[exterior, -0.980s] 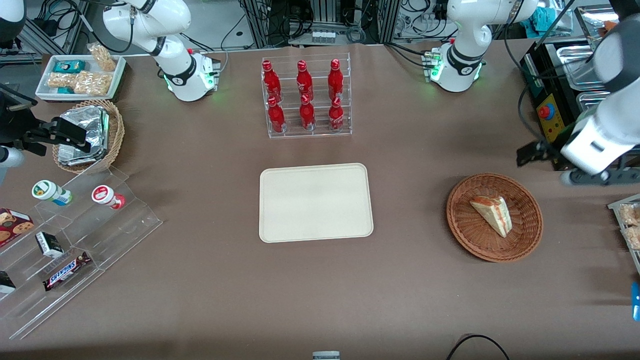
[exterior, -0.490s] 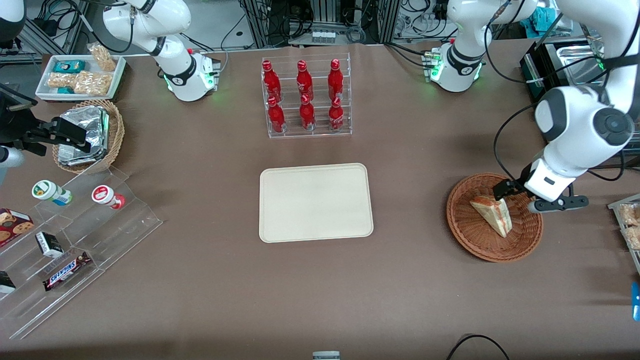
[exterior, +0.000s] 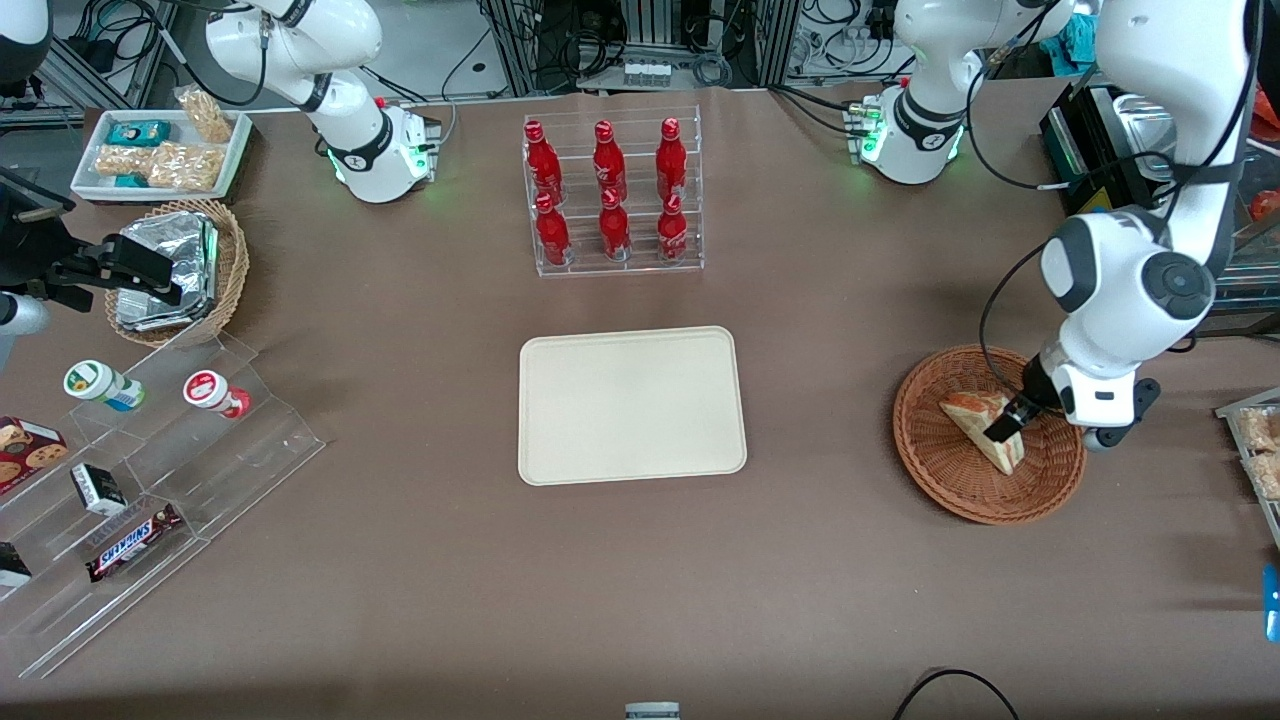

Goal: Place sandwich from basket to tray
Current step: 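Lower the open left gripper onto the sandwich in the wicker basket, then close the left gripper on the sandwich and lift it, then carry the sandwich with the left gripper over the cream tray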

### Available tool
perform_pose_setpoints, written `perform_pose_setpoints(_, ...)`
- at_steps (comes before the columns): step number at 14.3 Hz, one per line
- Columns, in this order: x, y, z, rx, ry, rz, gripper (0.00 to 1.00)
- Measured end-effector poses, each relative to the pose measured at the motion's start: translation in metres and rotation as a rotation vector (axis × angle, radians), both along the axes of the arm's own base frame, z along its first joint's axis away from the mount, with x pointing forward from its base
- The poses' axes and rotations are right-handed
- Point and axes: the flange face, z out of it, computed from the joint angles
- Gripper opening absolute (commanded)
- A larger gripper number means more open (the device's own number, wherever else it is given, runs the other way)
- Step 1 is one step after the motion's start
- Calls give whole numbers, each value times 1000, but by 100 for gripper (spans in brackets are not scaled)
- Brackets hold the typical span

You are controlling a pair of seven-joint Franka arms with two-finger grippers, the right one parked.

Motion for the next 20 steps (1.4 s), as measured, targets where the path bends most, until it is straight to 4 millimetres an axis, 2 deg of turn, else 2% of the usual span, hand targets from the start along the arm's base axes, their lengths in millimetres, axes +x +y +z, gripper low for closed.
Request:
perform_pose_setpoints(1, -1, 0, -13, -2, 17, 16, 61)
perform_pose_setpoints(2, -2, 0, -24, -3, 35, 21, 44)
perform_pose_setpoints(3, -3, 0, -31, -3, 50, 21, 19)
perform_pose_setpoints(4, -5, -1, -35, -3, 66, 19, 9)
perform_pose_setpoints(6, -9, -6, -33, 9, 124, -17, 6)
perform_pose_setpoints(7, -8, -9, -24, 24, 161, -50, 2)
perform_pose_setpoints(9, 2, -19, 11, 46, 208, -111, 0)
perform_pose_setpoints(11, 18, -43, 57, 60, 215, -274, 1)
perform_pose_setpoints(13, 28, -80, 80, 62, 217, -501, 0)
perform_pose_setpoints(14, 29, -107, 80, 62, 220, -595, 0)
perform_pose_setpoints(17, 19, -205, 56, 26, 240, -750, 0)
perform_pose_setpoints(20, 8, -308, 39, -39, 237, -763, 0)
